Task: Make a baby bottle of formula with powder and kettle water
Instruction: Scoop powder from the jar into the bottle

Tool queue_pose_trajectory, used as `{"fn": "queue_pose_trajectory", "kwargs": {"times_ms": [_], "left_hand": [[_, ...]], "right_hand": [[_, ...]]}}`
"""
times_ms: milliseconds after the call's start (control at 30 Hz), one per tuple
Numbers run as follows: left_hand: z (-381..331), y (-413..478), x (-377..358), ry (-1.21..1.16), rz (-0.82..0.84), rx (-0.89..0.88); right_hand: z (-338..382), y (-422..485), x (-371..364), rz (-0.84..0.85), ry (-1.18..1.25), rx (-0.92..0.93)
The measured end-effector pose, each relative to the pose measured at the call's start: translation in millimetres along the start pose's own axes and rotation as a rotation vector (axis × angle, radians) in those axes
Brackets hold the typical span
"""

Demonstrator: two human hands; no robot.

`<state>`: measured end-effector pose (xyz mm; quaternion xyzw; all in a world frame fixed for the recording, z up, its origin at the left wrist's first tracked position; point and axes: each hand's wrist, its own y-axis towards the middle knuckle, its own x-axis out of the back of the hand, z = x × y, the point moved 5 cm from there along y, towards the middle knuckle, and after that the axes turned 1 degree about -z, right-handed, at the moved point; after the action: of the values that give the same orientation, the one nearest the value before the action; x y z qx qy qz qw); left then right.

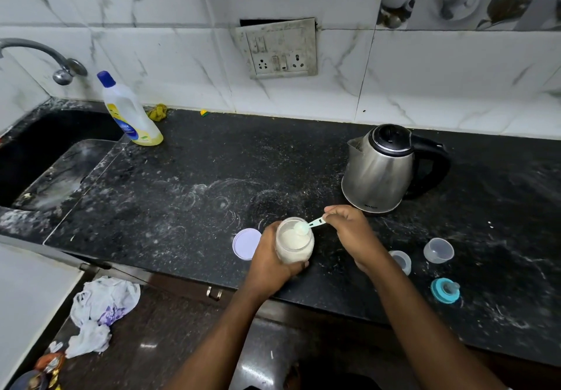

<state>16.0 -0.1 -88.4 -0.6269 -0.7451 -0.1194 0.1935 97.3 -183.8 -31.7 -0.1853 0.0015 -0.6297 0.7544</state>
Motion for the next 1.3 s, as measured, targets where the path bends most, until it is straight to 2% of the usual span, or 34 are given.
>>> {"fn": "queue_pose_trajectory", "kwargs": {"times_ms": [167,267,367,600,733,800,1067,1200,1300], "left_hand": [[1.3,0.8,-0.4,-0.029,0.029,0.024],[1.4,-2.0,-0.4,-0.026,0.049,0.050],[-8.0,-12.0,2.4,0.014,-0.012,0.039],[-88.3,-39.6,-18.9,0.131,-0.186,-0.282],[-116.0,-43.3,-63.2,0.132,-0.142,-0.486],[-124.9,-47.1,-91.1,0.142,-0.052,-0.552],[-93.1,-33.4,-168.7,0.073,0.235,-0.125],[-89.8,-33.3,-173.3,0.057,0.218,-0.131],[-102.4,-30.4,-165.2,-0.046,0.159,-0.134]], "right_hand": [[12.1,-9.8,16.8,-0.030,0.164,-0.083],[20.7,-13.9,29.3,-0.053,0.203,-0.061],[30.3,-18.3,45.3,-0.079,0.264,-0.046],[42.0,-38.4,97.3,-0.162,0.399,-0.048],[35.9,-55.5,127.6,-0.230,0.463,-0.041],[28.1,-64.3,141.4,-0.272,0.498,-0.034],[-15.4,-87.9,177.2,-0.397,0.537,-0.065],[-27.6,-93.8,182.8,-0.389,0.529,-0.074],[-27.7,-92.8,184.4,-0.363,0.525,-0.049]]}}
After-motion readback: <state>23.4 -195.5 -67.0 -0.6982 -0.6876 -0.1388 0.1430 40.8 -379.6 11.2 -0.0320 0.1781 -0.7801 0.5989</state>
